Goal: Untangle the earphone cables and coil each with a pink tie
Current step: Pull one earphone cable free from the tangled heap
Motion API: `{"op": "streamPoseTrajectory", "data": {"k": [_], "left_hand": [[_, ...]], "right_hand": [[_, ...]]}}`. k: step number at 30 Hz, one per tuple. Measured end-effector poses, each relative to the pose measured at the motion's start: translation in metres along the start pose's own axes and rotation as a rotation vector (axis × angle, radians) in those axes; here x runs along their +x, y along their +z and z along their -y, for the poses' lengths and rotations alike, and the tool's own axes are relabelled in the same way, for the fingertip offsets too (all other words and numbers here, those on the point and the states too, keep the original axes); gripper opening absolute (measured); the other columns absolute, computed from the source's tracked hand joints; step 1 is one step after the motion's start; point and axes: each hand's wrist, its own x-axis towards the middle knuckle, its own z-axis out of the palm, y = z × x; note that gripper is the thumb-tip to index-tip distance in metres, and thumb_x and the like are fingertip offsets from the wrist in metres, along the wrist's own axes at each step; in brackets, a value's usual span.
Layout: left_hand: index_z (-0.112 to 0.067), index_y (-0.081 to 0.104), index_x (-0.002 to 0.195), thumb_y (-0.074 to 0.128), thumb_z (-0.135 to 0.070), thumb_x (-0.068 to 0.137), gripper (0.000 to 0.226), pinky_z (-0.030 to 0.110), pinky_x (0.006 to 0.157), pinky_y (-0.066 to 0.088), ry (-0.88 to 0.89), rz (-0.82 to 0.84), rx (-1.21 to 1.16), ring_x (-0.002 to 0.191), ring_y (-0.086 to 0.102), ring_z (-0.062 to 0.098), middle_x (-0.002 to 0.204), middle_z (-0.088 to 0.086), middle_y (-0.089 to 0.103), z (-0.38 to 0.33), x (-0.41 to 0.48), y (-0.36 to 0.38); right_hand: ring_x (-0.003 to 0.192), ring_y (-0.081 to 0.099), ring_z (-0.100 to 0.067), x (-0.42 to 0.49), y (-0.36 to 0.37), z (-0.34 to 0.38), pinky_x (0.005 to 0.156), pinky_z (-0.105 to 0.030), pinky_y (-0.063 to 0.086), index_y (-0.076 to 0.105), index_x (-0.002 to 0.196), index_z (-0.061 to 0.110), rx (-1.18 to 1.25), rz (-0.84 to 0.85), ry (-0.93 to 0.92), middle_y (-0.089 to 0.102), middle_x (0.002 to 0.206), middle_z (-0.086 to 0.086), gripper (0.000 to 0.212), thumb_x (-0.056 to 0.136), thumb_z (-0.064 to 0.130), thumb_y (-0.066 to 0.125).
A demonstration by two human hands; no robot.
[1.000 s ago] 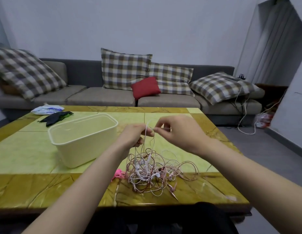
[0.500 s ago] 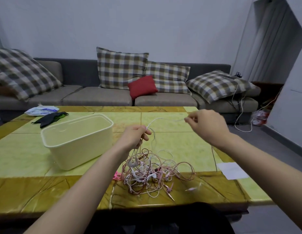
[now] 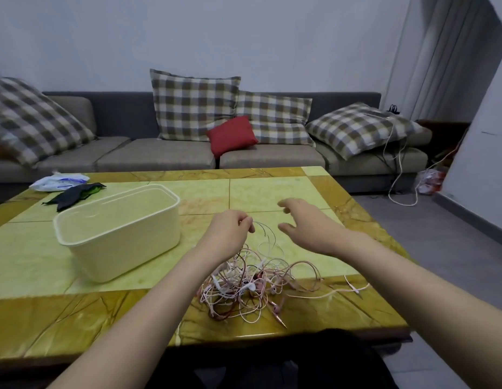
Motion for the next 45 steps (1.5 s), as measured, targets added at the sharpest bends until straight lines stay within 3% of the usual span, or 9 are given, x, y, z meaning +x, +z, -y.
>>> {"op": "streamPoseTrajectory", "data": {"k": [5, 11, 15, 22, 28, 34, 38, 42, 45], "left_hand": [[-0.023, 0.053, 0.063, 0.04, -0.018, 0.099, 0.039, 0.014, 0.046, 0.034, 0.097, -0.004, -0.011, 0.056, 0.045, 0.013, 0.065, 0.0, 0.057, 0.002, 0.001, -0.001], [-0.02, 0.055, 0.064, 0.04, -0.023, 0.099, 0.038, 0.027, 0.052, 0.028, 0.02, -0.062, -0.321, 0.053, 0.036, 0.008, 0.049, -0.01, 0.043, 0.021, 0.004, -0.011], [-0.016, 0.057, 0.073, 0.039, -0.029, 0.1, 0.035, 0.023, 0.05, 0.025, -0.03, 0.093, -0.359, 0.053, 0.03, 0.01, 0.06, -0.004, 0.035, 0.039, 0.001, -0.015], [-0.012, 0.054, 0.076, 0.034, -0.027, 0.102, 0.036, 0.02, 0.049, 0.027, -0.094, 0.241, -0.492, 0.051, 0.027, 0.009, 0.057, -0.005, 0.029, 0.049, 0.0, -0.01], [-0.006, 0.057, 0.094, 0.035, -0.022, 0.1, 0.027, 0.015, 0.042, 0.026, -0.145, 0.252, -1.191, 0.046, 0.026, 0.005, 0.056, -0.006, 0.03, 0.042, 0.004, -0.019], [-0.007, 0.06, 0.112, 0.04, -0.019, 0.098, 0.027, 0.017, 0.051, 0.047, -0.142, 0.179, -1.366, 0.044, 0.033, 0.003, 0.058, -0.006, 0.043, 0.041, 0.003, -0.019], [-0.006, 0.06, 0.108, 0.04, -0.016, 0.099, 0.025, 0.039, 0.073, 0.059, -0.138, 0.008, -1.509, 0.055, 0.05, 0.006, 0.059, -0.003, 0.05, 0.041, 0.003, -0.018], [-0.007, 0.062, 0.102, 0.038, -0.017, 0.1, 0.026, 0.053, 0.082, 0.054, -0.083, -0.111, -1.471, 0.081, 0.063, 0.013, 0.067, 0.0, 0.062, 0.044, 0.003, -0.016], [-0.013, 0.065, 0.099, 0.039, -0.018, 0.1, 0.026, 0.051, 0.089, 0.051, -0.043, -0.166, -1.105, 0.091, 0.062, 0.018, 0.082, 0.001, 0.068, 0.051, 0.002, -0.011]], "right_hand": [[0.125, 0.046, -0.02, 0.005, 0.023, 0.035, 0.1, -0.027, 0.035, 0.037, 0.139, 0.009, 0.208, -0.006, -0.176, 0.048, 0.137, -0.009, 0.045, 0.095, 0.013, 0.049], [0.066, 0.047, -0.003, 0.017, 0.036, 0.034, 0.058, -0.017, 0.032, 0.059, 0.096, 0.014, 0.339, -0.049, -0.16, 0.052, 0.071, 0.012, 0.021, 0.1, 0.023, 0.041], [0.087, 0.053, -0.007, 0.027, 0.032, 0.019, 0.07, -0.022, 0.034, 0.069, 0.093, 0.015, 0.319, -0.213, -0.119, 0.066, 0.094, 0.006, 0.029, 0.1, 0.02, 0.041], [0.055, 0.043, -0.001, 0.042, 0.028, 0.005, 0.05, -0.021, 0.028, 0.068, 0.09, 0.022, 0.182, -0.426, -0.04, 0.045, 0.057, 0.019, 0.026, 0.098, 0.025, 0.044], [0.055, 0.045, -0.009, 0.038, 0.042, -0.002, 0.049, -0.025, 0.03, 0.07, 0.091, 0.022, 0.151, -0.295, 0.033, 0.051, 0.059, 0.012, 0.026, 0.097, 0.03, 0.046], [0.053, 0.05, -0.009, 0.022, 0.064, 0.01, 0.053, -0.026, 0.039, 0.07, 0.1, 0.024, 0.194, -0.102, -0.014, 0.065, 0.07, 0.002, 0.029, 0.098, 0.036, 0.044], [0.053, 0.045, -0.007, 0.011, 0.074, 0.016, 0.052, -0.026, 0.034, 0.07, 0.1, 0.02, 0.131, -0.048, -0.076, 0.056, 0.061, 0.005, 0.034, 0.099, 0.038, 0.041], [0.051, 0.04, -0.003, 0.005, 0.07, 0.027, 0.049, -0.021, 0.029, 0.068, 0.106, 0.024, 0.103, -0.038, -0.154, 0.041, 0.052, 0.013, 0.032, 0.1, 0.037, 0.039], [0.059, 0.043, -0.006, 0.003, 0.066, 0.033, 0.055, -0.027, 0.033, 0.068, 0.107, 0.026, 0.045, -0.019, -0.203, 0.046, 0.059, 0.014, 0.032, 0.1, 0.036, 0.039]]}}
